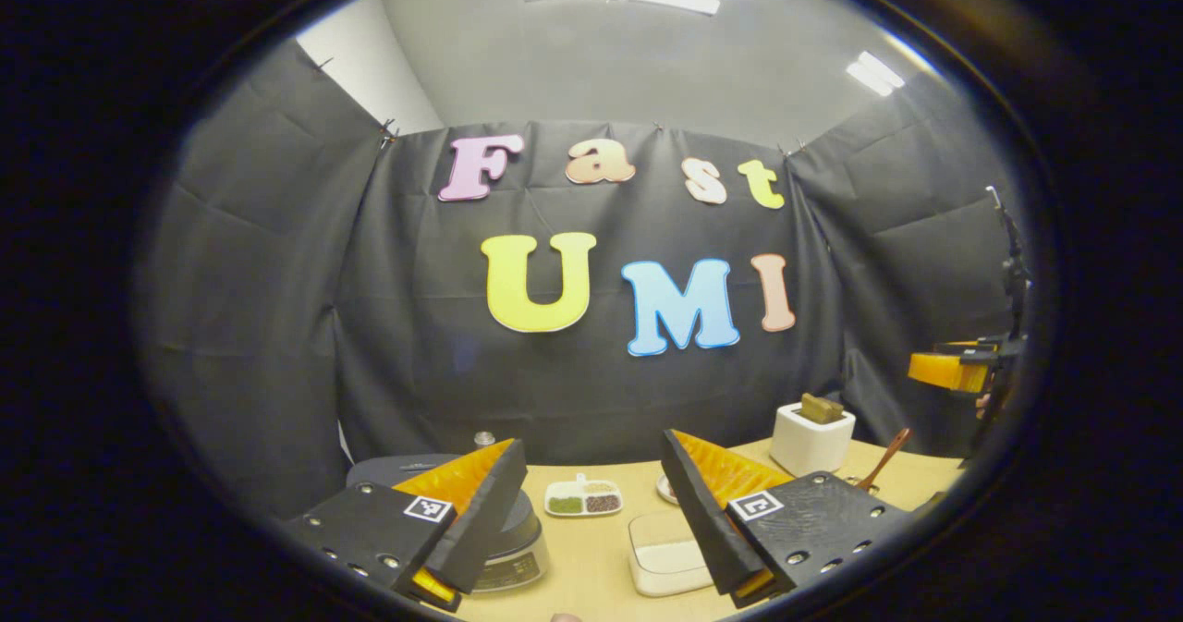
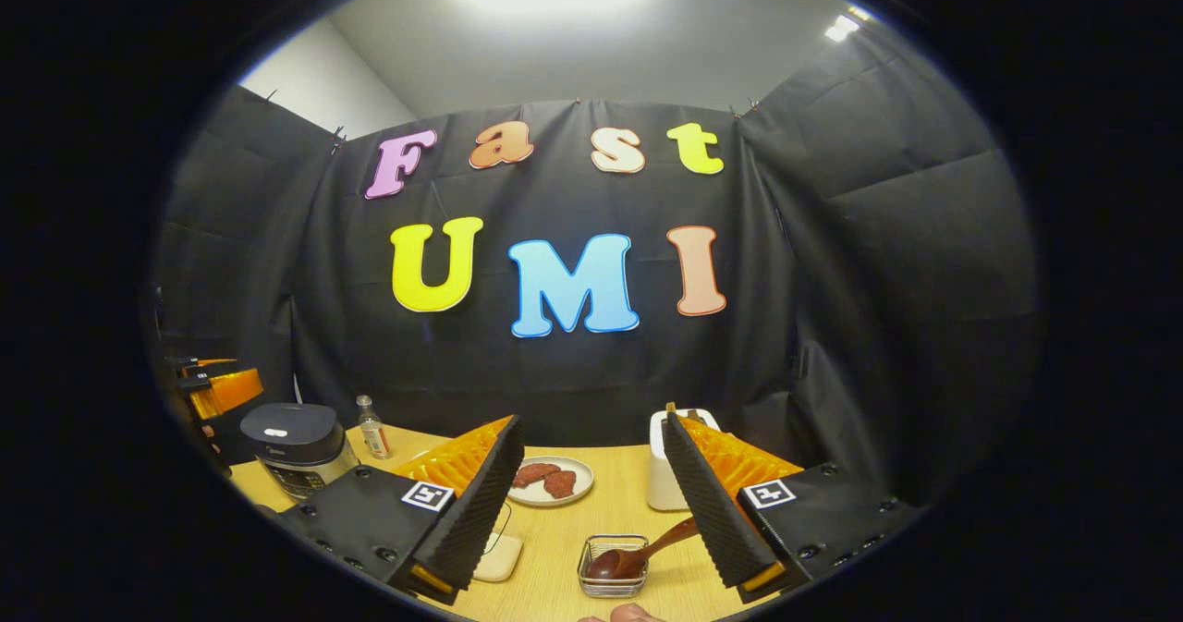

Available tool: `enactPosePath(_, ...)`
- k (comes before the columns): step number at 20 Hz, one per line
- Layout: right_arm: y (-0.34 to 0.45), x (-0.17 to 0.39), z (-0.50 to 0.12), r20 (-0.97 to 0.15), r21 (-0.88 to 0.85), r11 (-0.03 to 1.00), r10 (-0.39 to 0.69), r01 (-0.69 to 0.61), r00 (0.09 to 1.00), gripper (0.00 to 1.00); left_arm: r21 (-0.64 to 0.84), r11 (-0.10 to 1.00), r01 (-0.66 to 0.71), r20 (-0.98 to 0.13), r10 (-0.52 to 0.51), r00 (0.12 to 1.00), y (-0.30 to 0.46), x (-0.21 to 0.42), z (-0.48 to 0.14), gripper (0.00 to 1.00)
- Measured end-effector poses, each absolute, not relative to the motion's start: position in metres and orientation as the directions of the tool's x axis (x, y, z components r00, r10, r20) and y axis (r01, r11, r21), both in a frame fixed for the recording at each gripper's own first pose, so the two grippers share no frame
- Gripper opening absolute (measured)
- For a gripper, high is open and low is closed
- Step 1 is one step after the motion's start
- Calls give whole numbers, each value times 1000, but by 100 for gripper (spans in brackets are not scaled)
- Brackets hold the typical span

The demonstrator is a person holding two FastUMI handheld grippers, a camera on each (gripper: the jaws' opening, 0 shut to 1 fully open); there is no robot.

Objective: Close the left gripper, press the button to open the rice cooker; take a wooden spoon from the chopstick holder with the right hand, scoop a spoonful of rice and pour it into the rice cooker, then put the wooden spoon back into the chopstick holder.

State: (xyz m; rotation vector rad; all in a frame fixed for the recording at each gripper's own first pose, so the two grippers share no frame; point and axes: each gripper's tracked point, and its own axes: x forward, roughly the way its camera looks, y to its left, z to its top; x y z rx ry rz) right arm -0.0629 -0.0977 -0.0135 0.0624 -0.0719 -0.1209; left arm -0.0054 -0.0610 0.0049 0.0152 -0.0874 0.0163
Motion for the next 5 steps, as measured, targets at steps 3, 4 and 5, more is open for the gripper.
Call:
enactPosePath(3, -98, -60, -7, 79, 83, 991, -115, 108, 990, 98, 12, 1000, -6, 92, 5, 996, -68, 1, 9, 92)
enactPosePath(4, -100, -59, -4, 86, 82, 991, -117, 110, 989, 98, 6, 1000, -4, 97, 3, 995, -68, 2, 10, 92)
enactPosePath(5, -99, -58, -1, 91, 82, 991, -116, 109, 989, 98, 1, 1000, -7, 104, 7, 995, -66, 5, 12, 92)
